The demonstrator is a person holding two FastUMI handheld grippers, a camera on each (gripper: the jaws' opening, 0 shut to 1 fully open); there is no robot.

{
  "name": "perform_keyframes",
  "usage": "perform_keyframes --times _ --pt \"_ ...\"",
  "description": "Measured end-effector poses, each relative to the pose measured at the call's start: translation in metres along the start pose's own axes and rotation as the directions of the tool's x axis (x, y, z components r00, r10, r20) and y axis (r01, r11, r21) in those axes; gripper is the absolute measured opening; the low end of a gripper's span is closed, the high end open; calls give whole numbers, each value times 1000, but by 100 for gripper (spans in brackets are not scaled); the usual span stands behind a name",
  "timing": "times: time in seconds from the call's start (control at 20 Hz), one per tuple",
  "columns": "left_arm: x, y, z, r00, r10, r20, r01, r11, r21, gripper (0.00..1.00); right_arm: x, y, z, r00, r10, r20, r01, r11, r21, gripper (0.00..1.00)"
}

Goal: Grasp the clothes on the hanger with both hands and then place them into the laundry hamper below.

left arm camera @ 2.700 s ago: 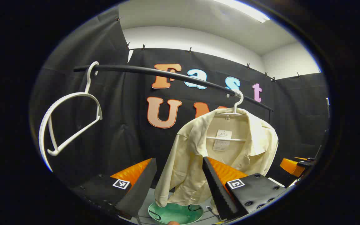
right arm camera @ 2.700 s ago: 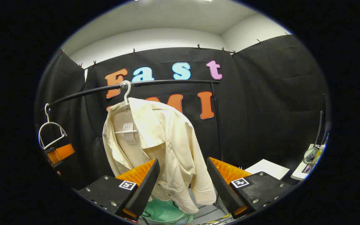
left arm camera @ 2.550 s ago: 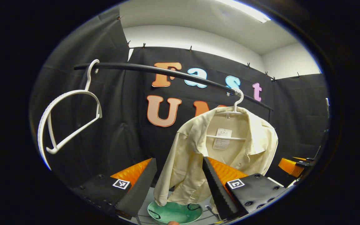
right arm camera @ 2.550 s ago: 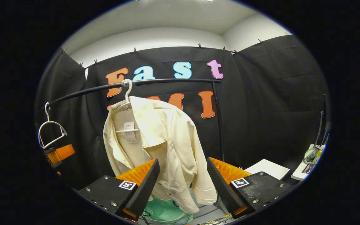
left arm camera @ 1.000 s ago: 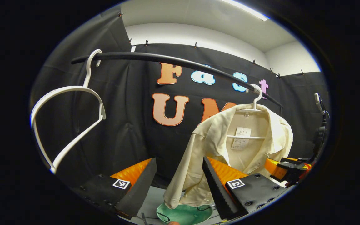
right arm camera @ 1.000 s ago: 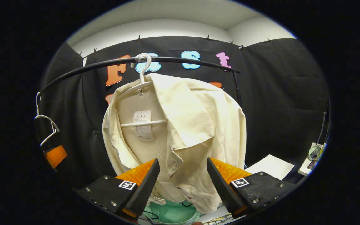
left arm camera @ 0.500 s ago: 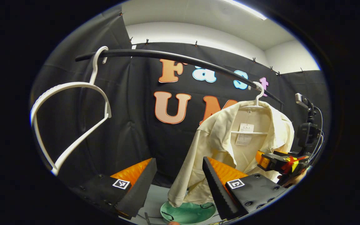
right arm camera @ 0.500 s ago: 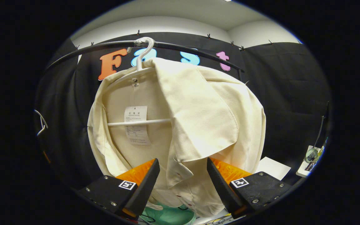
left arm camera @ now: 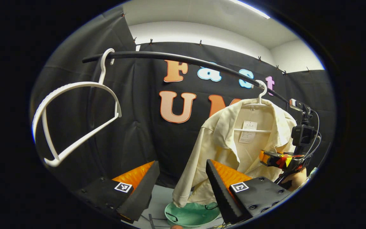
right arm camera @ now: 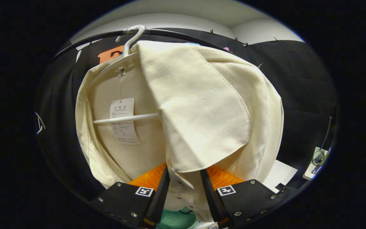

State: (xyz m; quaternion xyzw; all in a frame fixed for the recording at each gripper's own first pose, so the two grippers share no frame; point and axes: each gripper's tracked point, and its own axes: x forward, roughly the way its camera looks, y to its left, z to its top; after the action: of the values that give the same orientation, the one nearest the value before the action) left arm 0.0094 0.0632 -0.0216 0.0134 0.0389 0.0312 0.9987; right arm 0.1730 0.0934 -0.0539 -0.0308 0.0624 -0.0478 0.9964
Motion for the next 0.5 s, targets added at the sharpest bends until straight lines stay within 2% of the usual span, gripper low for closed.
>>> perform_keyframes --times 0.3,0.4,0.5 --pt "12 -14 -4 999 -24 -21 24 1000 -1 97 -15 -7 -5 1000 31 0 -31 999 -24 24" --pt "16 -19 -2 999 -34 -20 34 999 0 97 -22 -11 -6 999 35 -4 -35 999 -27 16" --pt "22 -29 -1 998 -52 -20 52 999 -4 97 -26 -12 -5 999 46 -5 -46 999 -19 13"
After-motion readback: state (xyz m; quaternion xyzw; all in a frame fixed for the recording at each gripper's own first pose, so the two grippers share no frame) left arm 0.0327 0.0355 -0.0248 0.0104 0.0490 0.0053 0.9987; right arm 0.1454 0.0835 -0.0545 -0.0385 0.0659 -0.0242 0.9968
